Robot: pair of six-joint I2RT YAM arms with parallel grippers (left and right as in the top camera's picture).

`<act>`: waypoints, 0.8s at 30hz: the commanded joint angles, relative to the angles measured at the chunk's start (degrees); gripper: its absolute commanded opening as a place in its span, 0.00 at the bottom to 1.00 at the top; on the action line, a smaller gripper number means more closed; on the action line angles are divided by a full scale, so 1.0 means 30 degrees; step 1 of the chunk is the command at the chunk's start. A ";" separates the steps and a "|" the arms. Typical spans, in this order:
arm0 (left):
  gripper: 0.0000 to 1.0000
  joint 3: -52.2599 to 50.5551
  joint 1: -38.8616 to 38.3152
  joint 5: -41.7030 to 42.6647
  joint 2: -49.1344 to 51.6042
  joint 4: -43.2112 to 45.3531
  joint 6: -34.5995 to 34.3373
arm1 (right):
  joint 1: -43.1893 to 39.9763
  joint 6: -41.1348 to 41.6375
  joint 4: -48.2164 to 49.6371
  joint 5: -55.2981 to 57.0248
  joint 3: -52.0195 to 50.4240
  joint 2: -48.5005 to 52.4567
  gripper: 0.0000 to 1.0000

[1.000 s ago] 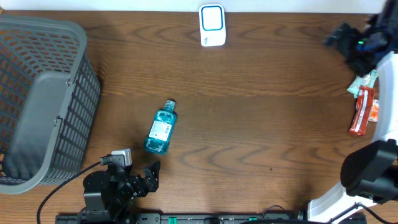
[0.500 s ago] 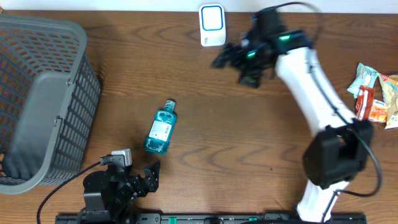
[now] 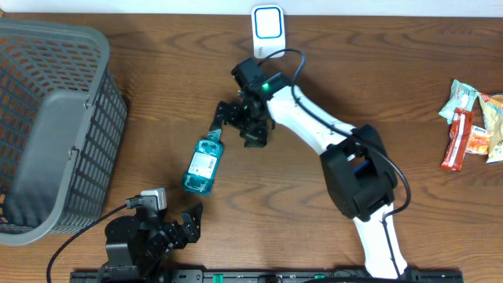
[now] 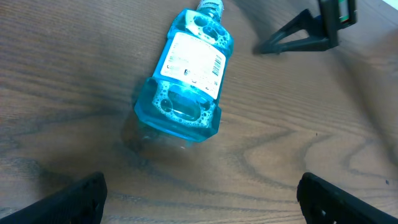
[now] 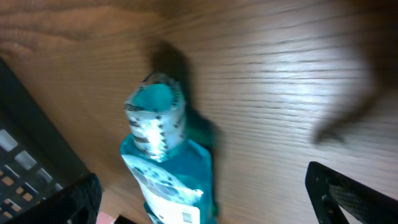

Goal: Scan the item barcode
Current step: 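Reach the right gripper to the blue Listerine bottle, then grasp the Listerine bottle with the right gripper and turn it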

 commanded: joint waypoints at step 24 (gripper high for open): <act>0.98 0.0066 0.0036 -0.0109 -0.0073 -0.0197 -0.0095 | 0.2688 0.4452 0.6615 0.2317 -0.4459 0.0291 0.66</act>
